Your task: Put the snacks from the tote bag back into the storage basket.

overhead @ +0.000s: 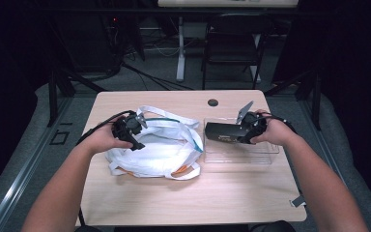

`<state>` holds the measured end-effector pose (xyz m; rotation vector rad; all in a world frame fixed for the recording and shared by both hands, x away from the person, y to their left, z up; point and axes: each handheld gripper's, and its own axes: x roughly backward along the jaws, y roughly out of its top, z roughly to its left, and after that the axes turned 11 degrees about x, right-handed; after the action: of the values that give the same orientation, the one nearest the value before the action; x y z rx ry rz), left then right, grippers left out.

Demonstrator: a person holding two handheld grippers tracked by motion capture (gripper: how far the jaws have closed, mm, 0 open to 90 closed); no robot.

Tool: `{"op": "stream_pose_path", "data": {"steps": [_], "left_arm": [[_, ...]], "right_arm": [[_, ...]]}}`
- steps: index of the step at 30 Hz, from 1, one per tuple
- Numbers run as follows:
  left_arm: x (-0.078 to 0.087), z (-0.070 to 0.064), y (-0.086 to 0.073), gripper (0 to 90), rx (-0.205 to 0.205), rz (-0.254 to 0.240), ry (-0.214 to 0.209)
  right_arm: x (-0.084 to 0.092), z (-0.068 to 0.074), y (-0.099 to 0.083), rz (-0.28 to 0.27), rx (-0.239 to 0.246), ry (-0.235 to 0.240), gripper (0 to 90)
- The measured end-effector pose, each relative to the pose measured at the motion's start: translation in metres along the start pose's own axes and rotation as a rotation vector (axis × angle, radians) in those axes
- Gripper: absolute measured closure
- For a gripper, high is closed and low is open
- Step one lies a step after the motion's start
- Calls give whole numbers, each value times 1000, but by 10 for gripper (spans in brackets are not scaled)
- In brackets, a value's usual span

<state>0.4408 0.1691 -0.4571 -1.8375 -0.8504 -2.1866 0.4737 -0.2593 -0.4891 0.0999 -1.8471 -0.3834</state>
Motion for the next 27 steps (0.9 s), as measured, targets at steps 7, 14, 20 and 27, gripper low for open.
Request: {"op": "stream_pose_path", "data": {"steps": [7, 14, 20, 27], "left_arm": [[2, 3, -5, 382, 16, 7, 1], [3, 4, -6, 382, 16, 8, 4], [4, 6, -8, 382, 20, 3, 10], [3, 5, -9, 382, 23, 7, 8]], "right_arm": [[-4, -4, -1, 29, -2, 26, 413], [-11, -8, -2, 55, -11, 31, 400], [-17, -12, -4, 71, -11, 35, 388], [-24, -16, -5, 102, -3, 31, 372]]}}
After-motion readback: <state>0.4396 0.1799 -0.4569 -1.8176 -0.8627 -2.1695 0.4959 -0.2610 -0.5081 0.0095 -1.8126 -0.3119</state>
